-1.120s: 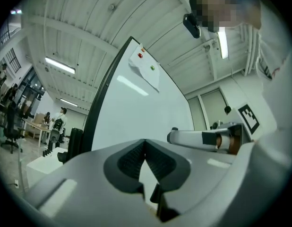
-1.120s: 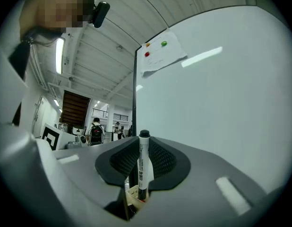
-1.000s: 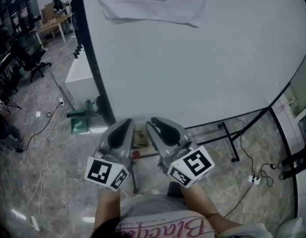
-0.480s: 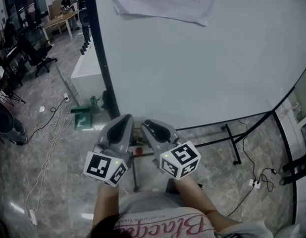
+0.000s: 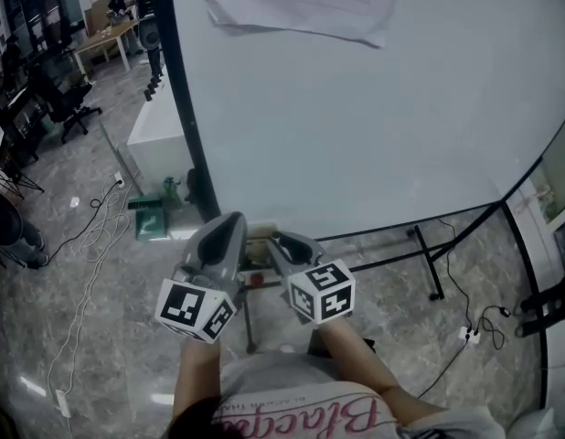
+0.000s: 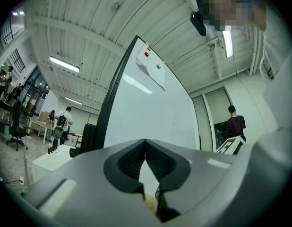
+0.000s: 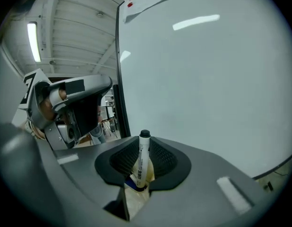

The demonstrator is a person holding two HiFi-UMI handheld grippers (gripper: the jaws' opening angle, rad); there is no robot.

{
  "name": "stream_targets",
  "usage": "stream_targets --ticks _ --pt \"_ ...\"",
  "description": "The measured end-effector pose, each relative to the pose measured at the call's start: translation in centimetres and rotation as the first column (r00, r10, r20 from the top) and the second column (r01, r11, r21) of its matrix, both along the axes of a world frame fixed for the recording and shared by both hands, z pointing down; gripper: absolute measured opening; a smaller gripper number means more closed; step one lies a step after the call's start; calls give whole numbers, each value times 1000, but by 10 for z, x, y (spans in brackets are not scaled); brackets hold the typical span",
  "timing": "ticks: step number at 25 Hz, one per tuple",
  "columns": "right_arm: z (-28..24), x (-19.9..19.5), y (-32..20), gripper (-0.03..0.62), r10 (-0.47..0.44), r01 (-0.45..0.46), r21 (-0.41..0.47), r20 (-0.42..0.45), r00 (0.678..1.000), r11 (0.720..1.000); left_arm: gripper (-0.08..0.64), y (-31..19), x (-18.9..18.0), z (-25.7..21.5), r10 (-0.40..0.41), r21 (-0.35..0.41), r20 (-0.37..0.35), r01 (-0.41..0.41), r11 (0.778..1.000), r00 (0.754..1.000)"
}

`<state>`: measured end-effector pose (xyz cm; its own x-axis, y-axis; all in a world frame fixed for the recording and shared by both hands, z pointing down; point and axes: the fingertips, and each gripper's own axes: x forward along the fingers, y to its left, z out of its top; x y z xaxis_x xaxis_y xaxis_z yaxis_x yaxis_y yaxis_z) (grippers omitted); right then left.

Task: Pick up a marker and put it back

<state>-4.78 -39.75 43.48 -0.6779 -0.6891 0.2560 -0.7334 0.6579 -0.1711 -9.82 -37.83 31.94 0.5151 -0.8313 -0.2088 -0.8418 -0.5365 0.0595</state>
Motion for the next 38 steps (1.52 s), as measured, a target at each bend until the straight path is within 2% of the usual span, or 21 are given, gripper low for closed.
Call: stream_targets --ticks 4,7,10,12,14,19,20,21,28,38 --pt "7 13 -7 92 56 -55 10 -48 997 998 0 0 2 2 14 -3 -3 -14 1000 1000" --pt "10 15 -11 115 63 -62 15 -53 997 998 0 1 2 4 21 -2 -5 -21 1000 1000" --pt "1 19 -14 145 66 -66 35 -11 998 997 0 0 1 2 25 2 -7 -25 1000 1000" --pt "-18 24 -14 174 69 -72 78 33 997 994 0 0 -2 1 23 5 -10 -23 1000 1000" --pt "-43 30 -10 175 66 -75 139 67 996 987 0 1 -6 0 17 6 -14 -17 1000 1000" --pt "-100 45 8 87 59 -86 284 103 993 955 0 3 -13 0 15 6 -25 -15 1000 1000" --pt "-107 47 11 60 62 -91 304 106 992 948 0 3 -13 -1 18 8 -27 -17 1000 999" --pt "-110 48 15 5 64 -95 317 107 992 944 0 4 -13 -2 21 9 -28 -21 1000 999" --pt "-96 43 28 0 78 -90 295 51 996 951 0 10 -8 -5 53 19 -29 -53 998 998" --pt "-100 46 36 0 113 -121 299 43 993 947 0 13 -1 -6 86 25 -37 -85 996 996"
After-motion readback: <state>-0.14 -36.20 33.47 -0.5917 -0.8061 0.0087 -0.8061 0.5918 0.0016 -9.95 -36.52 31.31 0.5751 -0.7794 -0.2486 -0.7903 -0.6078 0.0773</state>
